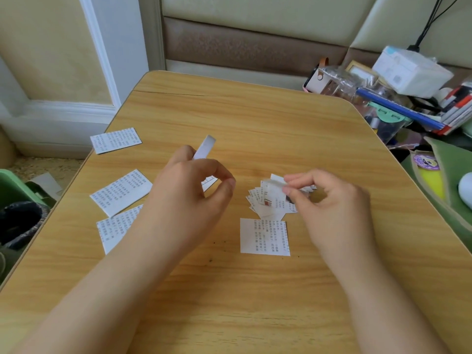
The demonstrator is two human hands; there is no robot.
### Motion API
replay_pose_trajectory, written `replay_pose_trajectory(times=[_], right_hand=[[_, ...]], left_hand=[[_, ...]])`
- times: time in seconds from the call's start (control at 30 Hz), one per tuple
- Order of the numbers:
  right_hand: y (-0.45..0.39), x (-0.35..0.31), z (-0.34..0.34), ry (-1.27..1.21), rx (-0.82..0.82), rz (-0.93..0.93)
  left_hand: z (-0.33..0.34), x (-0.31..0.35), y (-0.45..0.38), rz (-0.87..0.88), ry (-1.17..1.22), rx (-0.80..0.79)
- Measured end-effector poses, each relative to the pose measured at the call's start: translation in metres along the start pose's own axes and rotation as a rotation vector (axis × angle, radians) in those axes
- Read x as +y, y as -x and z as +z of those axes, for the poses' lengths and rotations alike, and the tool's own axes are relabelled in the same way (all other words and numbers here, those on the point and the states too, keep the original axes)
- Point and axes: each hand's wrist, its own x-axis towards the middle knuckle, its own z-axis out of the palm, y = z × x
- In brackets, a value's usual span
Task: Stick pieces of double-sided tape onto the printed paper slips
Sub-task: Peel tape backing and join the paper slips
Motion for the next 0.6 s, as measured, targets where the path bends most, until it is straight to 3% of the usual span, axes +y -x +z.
replay_pose_trajectory(times=[0.13,0.23,0.4,0.6], right_hand=[[0.002,-0.006,0.004,0.048,0.118,-0.244],[-0.003,0.001,0.013,0.141,0.065,-0.296],[0.001,0.002,0.010,-0.012,-0.233,0.115],[-0.001,0.000,-0.003,-0.172,-0.269,0.287]], left_hand=[[0.002,0.003,0.001,-0.007,0.012,-0.009],[0.003,0.003,0.001,-0.010,0.015,-0.018],[0.000,0.003,0.001,-0.009,0.018,-0.005],[0.002,0.003,0.001,-0.018,0.007,0.006]])
